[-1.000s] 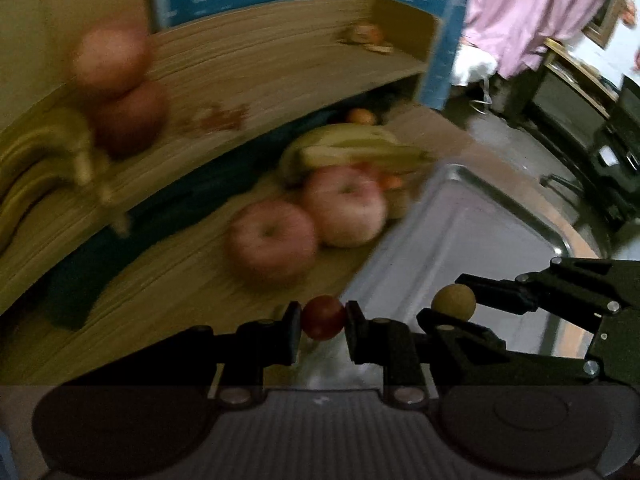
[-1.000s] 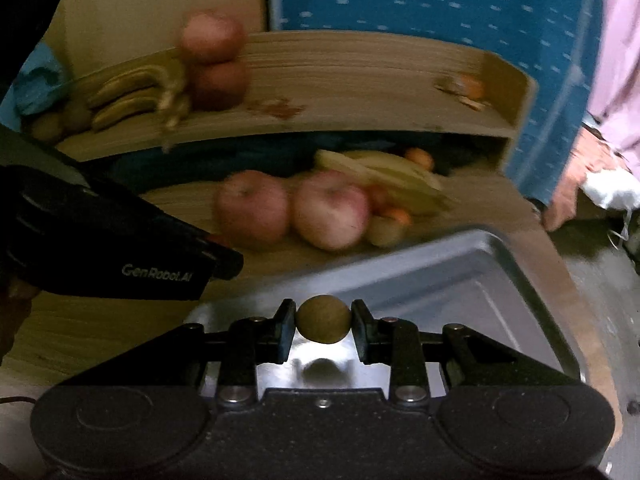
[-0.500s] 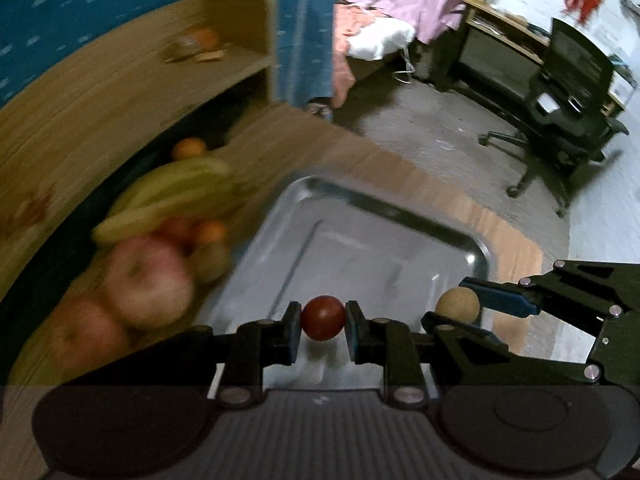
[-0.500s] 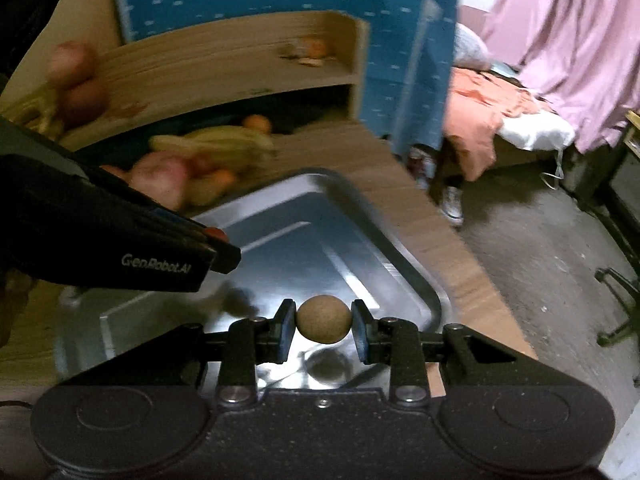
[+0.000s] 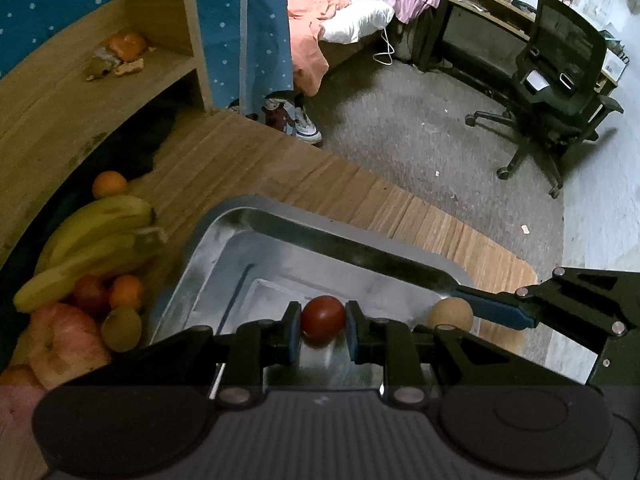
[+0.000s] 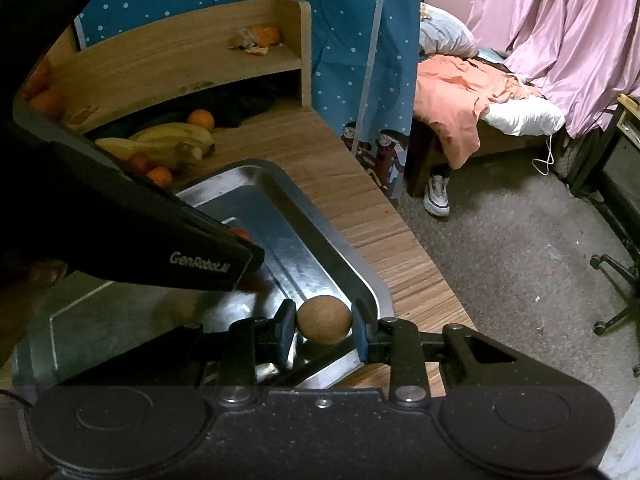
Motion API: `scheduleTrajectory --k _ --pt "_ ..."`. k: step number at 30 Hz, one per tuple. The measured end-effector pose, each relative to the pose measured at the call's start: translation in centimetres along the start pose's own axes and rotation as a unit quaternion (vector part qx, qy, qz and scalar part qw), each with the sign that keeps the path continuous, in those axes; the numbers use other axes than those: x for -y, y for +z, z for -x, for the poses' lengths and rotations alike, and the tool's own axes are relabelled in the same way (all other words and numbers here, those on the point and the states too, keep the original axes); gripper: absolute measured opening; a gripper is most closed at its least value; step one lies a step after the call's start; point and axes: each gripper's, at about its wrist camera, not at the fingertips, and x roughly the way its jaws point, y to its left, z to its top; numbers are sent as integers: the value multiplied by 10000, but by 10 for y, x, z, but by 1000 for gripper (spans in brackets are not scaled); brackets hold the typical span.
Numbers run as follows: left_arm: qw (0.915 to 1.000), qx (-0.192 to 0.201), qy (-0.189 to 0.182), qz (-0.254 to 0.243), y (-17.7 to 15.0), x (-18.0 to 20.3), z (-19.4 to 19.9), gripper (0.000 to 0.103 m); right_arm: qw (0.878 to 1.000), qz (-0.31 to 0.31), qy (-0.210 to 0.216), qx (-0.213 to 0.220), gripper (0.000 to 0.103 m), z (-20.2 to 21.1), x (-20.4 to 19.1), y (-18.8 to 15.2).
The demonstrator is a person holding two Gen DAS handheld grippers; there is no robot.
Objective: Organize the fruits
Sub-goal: 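Carry tomato and kiwi over the steel tray and open both tools, then lift both tools from the tray back toward the red apples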
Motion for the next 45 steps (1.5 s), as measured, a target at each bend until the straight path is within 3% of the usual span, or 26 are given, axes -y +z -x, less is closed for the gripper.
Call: scheduleTrajectory --k 21,33,36,38,43,45 --pt "9999 -119 4 -11 3 4 -8 27 10000 -31 17 -88 33 -6 1 1" --pt "9996 162 85 197 -1 -8 16 69 9999 -12 -105 108 53 13 -10 0" --pt "9993 283 108 226 -4 -14 25 78 9997 -22 -124 187 63 22 -16 0" --pt "9989 356 159 253 -6 -19 32 90 9997 -40 -133 221 72 28 -20 -1" --pt "9975 523 254 397 -19 -33 52 101 9995 -110 -158 234 85 45 -33 -7" --pt "9971 550 303 431 -25 -41 59 102 9995 -143 -185 216 86 52 -40 -12"
